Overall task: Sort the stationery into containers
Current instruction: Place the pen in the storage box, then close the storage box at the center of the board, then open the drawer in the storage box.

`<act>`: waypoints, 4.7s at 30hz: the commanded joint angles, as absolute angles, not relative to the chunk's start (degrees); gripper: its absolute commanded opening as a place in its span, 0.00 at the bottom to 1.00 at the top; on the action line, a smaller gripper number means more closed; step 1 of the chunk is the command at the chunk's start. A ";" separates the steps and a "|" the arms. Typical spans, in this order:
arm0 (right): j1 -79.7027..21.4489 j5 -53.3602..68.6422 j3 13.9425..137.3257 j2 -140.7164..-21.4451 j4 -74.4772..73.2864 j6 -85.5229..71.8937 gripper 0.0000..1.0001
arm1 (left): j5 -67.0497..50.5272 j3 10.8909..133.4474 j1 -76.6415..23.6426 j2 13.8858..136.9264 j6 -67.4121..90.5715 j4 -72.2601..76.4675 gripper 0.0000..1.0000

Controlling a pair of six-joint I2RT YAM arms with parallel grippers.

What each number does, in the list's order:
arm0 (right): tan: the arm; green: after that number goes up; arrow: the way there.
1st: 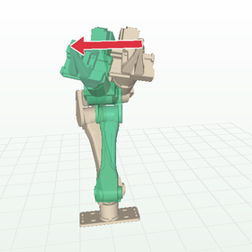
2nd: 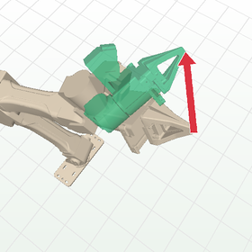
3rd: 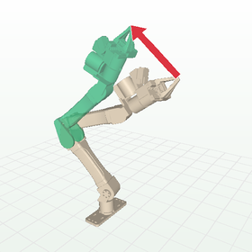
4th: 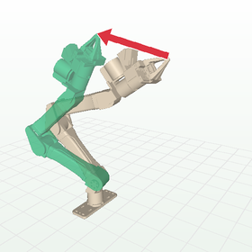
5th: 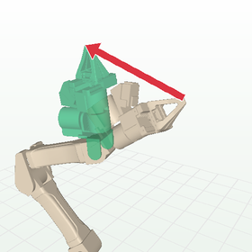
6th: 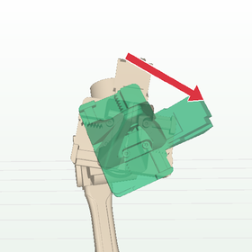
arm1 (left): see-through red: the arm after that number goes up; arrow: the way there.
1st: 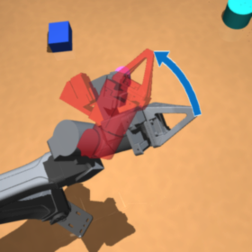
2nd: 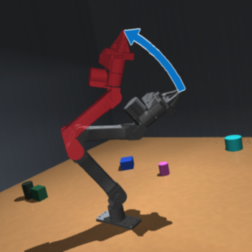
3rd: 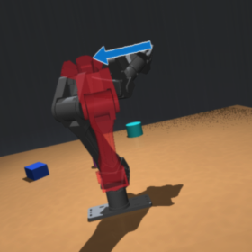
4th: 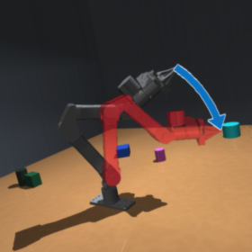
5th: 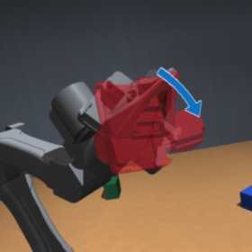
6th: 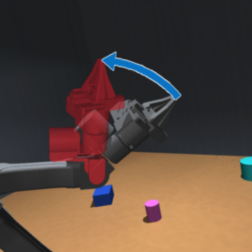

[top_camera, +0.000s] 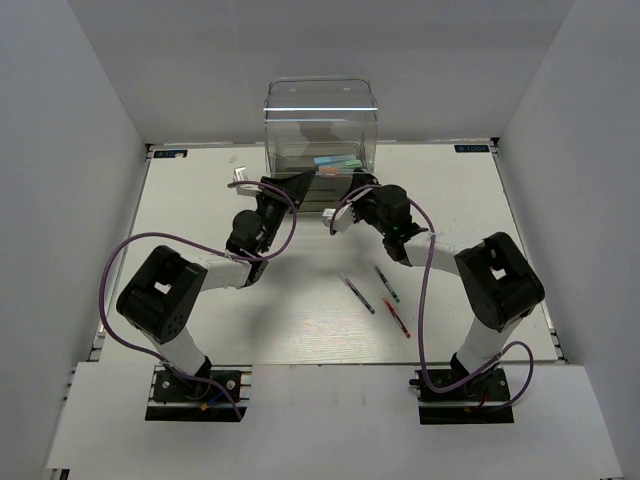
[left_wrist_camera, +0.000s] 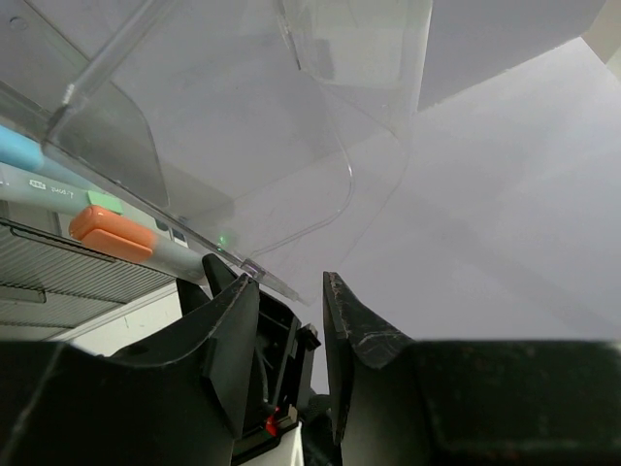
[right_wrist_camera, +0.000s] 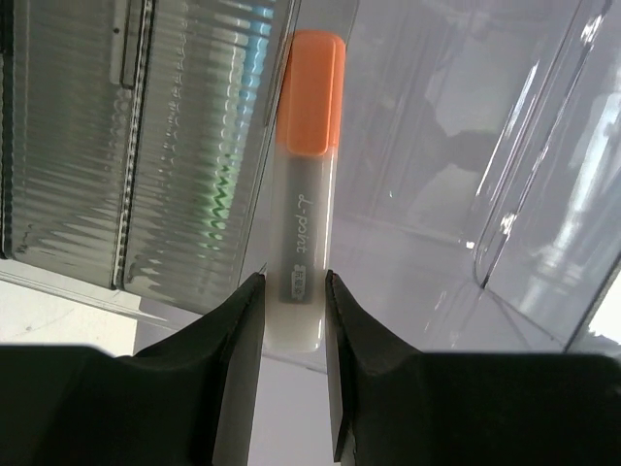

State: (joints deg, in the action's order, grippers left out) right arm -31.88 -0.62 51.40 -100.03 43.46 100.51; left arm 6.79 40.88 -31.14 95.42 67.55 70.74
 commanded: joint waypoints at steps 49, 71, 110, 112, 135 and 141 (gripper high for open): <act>-29.09 27.51 52.04 -74.80 -3.97 50.28 0.41 | 13.54 43.59 -31.46 93.17 68.20 49.78 0.50; -23.29 22.94 54.14 -82.36 -9.23 17.67 0.27 | 13.54 43.06 -31.46 102.02 73.12 50.87 0.42; -20.65 24.70 45.61 -77.78 -6.60 19.42 0.18 | 17.92 50.71 -30.94 119.88 76.73 67.14 0.38; -20.65 24.78 45.53 -77.61 -6.85 19.51 0.19 | 18.54 50.71 -30.94 119.88 76.73 67.93 0.33; -21.09 18.72 44.91 -82.61 -5.71 15.82 0.46 | 16.70 40.26 -31.46 118.13 77.78 76.82 0.00; -21.62 16.96 46.84 -86.48 -6.06 14.50 0.46 | 15.38 37.45 -31.99 116.37 77.78 76.82 0.00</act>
